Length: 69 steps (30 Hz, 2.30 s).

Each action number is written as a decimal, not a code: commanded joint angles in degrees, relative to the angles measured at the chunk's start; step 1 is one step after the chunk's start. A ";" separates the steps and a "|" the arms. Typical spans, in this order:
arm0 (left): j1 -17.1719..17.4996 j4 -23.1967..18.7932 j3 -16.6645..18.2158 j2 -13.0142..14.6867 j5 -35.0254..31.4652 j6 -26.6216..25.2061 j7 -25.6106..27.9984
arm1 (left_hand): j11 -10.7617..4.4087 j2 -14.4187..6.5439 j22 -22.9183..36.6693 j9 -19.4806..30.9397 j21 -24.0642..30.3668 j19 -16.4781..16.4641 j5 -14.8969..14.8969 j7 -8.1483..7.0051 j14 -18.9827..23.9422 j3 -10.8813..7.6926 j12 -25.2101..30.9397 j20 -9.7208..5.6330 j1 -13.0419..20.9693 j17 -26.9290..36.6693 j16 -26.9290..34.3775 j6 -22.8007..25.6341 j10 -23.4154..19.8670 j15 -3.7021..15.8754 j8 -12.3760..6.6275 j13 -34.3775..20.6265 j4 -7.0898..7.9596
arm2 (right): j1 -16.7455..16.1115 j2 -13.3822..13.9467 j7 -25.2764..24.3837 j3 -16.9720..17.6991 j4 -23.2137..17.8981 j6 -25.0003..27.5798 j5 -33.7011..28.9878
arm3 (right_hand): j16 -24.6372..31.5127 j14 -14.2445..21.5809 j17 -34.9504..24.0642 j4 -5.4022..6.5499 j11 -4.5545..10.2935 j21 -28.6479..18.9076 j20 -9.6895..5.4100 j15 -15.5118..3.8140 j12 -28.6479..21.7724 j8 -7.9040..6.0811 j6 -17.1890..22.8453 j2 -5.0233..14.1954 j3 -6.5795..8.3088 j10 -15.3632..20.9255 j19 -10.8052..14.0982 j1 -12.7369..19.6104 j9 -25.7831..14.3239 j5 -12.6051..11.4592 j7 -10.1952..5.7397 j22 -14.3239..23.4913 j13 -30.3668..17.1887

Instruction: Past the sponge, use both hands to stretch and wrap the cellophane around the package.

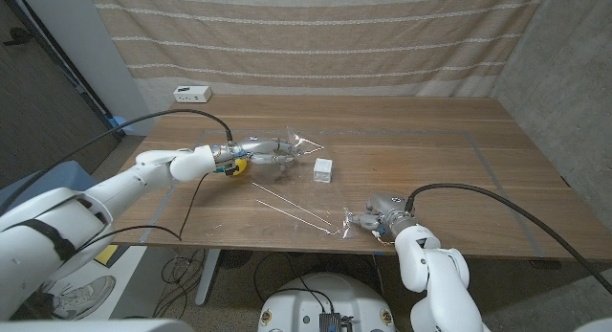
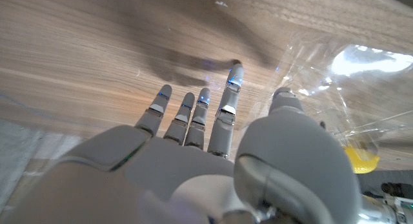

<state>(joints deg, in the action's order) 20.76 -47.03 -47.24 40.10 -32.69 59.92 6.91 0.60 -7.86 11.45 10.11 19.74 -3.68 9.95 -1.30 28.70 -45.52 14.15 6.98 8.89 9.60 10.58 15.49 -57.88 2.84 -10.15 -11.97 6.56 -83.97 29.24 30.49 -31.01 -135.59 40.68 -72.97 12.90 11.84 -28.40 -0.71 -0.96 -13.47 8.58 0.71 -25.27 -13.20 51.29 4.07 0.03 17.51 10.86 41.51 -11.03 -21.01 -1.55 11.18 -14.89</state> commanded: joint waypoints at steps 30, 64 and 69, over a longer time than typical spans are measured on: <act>-10.72 16.19 -14.39 -5.67 -2.16 3.49 11.06 | -2.51 -1.20 0.01 0.13 -0.60 0.93 0.31 -1.02 -3.30 -1.70 -2.76 -0.04 0.64 -0.07 -0.40 -3.70 4.64 1.43 -0.13 0.45 -1.35 | 16.58 15.98 -22.07 -3.34 -1.63 7.87 63.11 | 3.45 6.26 0.94 -8.07 7.34 -4.01 -7.31 -6.70 -0.95 -3.21 15.18 5.14 9.04 8.89 9.81 20.91 -0.22 -0.53 2.46 -0.08 1.07; -2.27 -1.87 -4.31 0.54 1.49 -4.10 1.01 | -1.13 -0.92 0.07 0.16 -0.89 1.40 0.19 -0.69 -3.85 -1.86 -1.97 0.01 0.58 -0.10 -0.17 -2.12 2.79 1.79 -1.00 0.50 -1.73 | 12.14 9.53 -36.92 11.83 16.14 -30.42 108.47 | 12.60 11.68 -9.64 -4.66 8.47 -5.29 -9.37 -9.68 -5.45 -5.45 11.58 6.55 8.79 10.48 10.76 21.35 -5.35 3.07 1.60 0.84 -3.28; -1.18 -3.54 -3.02 1.08 1.32 -4.72 0.67 | -1.22 -0.99 0.08 0.16 -0.81 1.14 0.18 -0.17 -3.47 -1.89 -1.61 -0.27 0.53 -0.09 -0.01 -1.20 1.39 2.56 -1.20 0.52 -1.70 | 14.49 9.78 -36.54 9.99 17.88 -32.25 109.36 | 13.36 11.59 -10.72 -4.59 7.94 -5.66 -9.09 -9.58 -5.93 -5.56 11.36 6.44 8.82 10.51 11.26 21.55 -5.57 3.27 1.41 0.95 -3.77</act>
<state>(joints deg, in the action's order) 17.23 -46.52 -53.16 39.92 -31.84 56.93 9.70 -0.59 -7.69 11.47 10.12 18.84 -2.55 9.95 -1.50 24.84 -47.21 12.15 7.07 9.07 9.33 10.17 13.52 -55.70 2.67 -11.04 -11.46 5.29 -72.86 38.67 -5.41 -19.06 -121.73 14.97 31.95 25.84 23.03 -38.66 -5.76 7.48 -18.72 -0.52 -2.46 -30.55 -18.47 63.11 10.44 8.70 28.02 21.62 62.44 -16.36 -17.95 -0.20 11.88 -18.35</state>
